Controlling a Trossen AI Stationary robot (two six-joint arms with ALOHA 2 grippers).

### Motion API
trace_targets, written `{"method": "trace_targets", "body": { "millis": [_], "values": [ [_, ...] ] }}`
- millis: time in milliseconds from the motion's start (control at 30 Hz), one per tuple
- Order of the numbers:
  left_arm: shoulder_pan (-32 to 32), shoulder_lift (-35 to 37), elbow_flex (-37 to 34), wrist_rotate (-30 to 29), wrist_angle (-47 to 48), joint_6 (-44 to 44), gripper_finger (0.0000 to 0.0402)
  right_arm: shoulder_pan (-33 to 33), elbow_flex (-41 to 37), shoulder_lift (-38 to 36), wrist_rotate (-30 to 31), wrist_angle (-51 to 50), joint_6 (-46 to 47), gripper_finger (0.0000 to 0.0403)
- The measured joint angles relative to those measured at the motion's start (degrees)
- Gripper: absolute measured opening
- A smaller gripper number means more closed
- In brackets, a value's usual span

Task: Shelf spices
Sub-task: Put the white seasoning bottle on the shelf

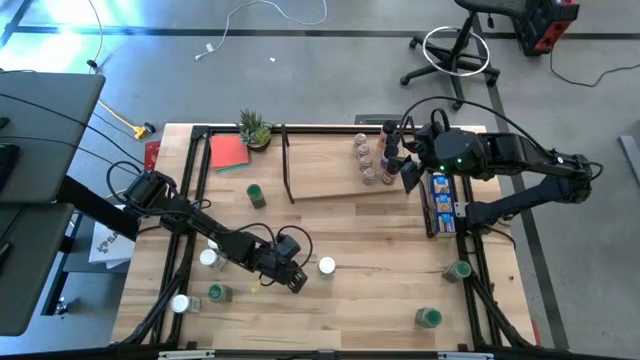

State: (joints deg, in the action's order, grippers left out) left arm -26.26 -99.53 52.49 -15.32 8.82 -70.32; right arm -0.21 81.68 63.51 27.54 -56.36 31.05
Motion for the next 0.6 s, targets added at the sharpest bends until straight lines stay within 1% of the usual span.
{"method": "trace_targets", "body": {
  "millis": [433,600],
  "values": [
    [0.0,0.0,0.0,0.2,0.0,-0.1,0.0,0.0,0.0,1.3,0.9,0.1,0.0,0.0275],
    [-0.4,0.0,0.0,3.6,0.0,-1.6,0.0,1.8,0.0,2.8,0.9,-0.2,-0.2,0.0275]
  ]
}}
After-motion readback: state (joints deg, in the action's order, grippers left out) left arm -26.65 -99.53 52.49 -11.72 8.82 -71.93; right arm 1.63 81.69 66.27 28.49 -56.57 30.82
